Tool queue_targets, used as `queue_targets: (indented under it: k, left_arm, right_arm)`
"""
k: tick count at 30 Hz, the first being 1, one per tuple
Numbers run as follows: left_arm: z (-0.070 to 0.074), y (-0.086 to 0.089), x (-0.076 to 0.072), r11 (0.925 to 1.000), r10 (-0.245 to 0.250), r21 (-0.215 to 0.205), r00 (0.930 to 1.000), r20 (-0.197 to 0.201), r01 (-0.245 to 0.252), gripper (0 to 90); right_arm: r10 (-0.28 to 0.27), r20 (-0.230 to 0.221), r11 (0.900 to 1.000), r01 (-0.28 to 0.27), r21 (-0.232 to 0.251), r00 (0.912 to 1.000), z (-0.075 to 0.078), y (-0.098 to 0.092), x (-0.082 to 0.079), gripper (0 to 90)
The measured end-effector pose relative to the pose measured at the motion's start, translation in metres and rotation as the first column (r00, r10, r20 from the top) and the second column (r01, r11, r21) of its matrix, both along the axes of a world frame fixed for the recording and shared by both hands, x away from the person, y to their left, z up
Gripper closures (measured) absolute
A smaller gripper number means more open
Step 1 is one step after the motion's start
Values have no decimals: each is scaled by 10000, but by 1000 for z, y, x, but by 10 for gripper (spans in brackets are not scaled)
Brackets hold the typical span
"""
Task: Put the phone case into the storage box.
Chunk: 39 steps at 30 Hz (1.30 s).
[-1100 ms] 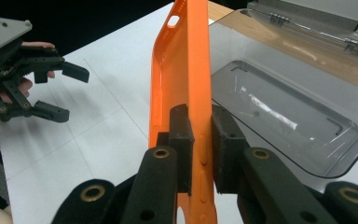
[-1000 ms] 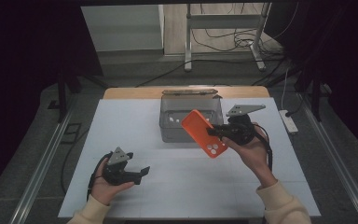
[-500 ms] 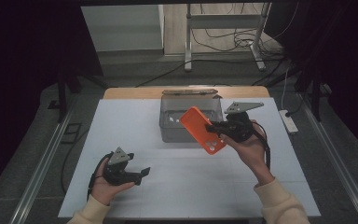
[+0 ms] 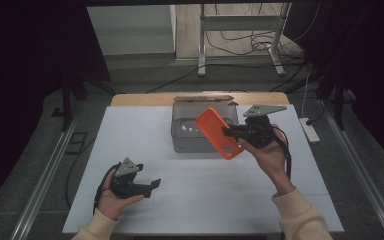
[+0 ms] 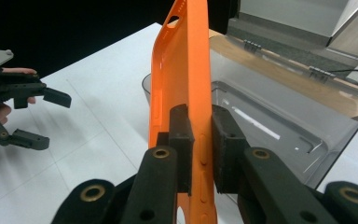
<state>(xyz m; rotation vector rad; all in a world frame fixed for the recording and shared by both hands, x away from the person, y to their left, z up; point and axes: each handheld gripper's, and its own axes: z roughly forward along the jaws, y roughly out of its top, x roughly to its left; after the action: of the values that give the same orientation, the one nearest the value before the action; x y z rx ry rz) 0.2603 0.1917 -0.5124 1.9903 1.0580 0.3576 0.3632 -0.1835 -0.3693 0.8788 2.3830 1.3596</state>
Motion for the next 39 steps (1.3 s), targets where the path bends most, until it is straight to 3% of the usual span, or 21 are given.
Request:
queue_targets:
  k: [29,36,39]
  left_arm:
    - [2,1,-1,10000,-22,23,10000,21,22,126]
    - [8,3,-2,9995,-3,-304,9999,145,7,126]
    - [7,2,-4,9997,-100,-223,9998,143,103,126]
  right_arm:
    - [-643,256,9979,645,-58,9976,9,-5,8,804]
    - [-1405,12,9900,1404,147,9901,10,-10,11,805]
    - [-1573,24,9876,1573,2,9876,11,-8,13,806]
